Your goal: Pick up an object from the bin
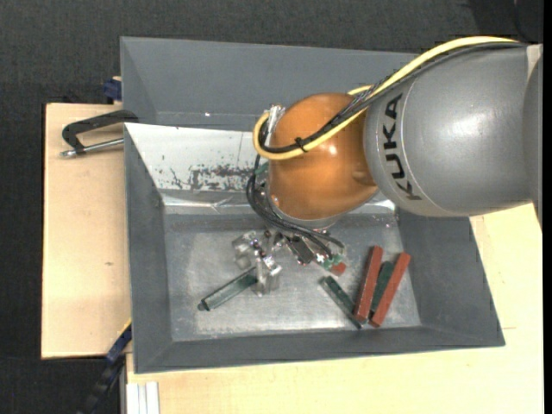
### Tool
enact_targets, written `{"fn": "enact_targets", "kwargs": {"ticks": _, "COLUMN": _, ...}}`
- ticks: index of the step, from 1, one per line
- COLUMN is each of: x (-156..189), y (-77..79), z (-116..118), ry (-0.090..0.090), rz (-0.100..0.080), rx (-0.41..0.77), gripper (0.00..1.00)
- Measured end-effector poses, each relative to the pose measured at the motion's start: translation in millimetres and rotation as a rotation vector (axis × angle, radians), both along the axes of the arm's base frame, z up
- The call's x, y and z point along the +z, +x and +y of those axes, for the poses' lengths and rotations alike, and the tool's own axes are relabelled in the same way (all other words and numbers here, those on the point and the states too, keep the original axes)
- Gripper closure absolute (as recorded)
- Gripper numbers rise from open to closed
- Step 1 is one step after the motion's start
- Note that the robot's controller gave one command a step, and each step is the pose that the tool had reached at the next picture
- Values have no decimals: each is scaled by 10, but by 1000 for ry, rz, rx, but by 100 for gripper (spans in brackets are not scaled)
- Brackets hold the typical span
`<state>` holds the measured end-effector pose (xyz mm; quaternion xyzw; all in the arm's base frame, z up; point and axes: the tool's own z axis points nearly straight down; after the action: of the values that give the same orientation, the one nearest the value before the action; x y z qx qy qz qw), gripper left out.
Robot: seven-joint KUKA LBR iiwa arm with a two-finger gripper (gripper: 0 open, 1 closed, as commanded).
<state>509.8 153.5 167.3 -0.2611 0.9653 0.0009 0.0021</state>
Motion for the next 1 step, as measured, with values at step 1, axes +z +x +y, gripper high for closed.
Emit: {"fn": "enact_targets", "kwargs": {"ticks": 1, "x": 0, "y": 0, "z": 0, "ry": 0, "rz": 0, "rx": 0, "gripper": 100}}
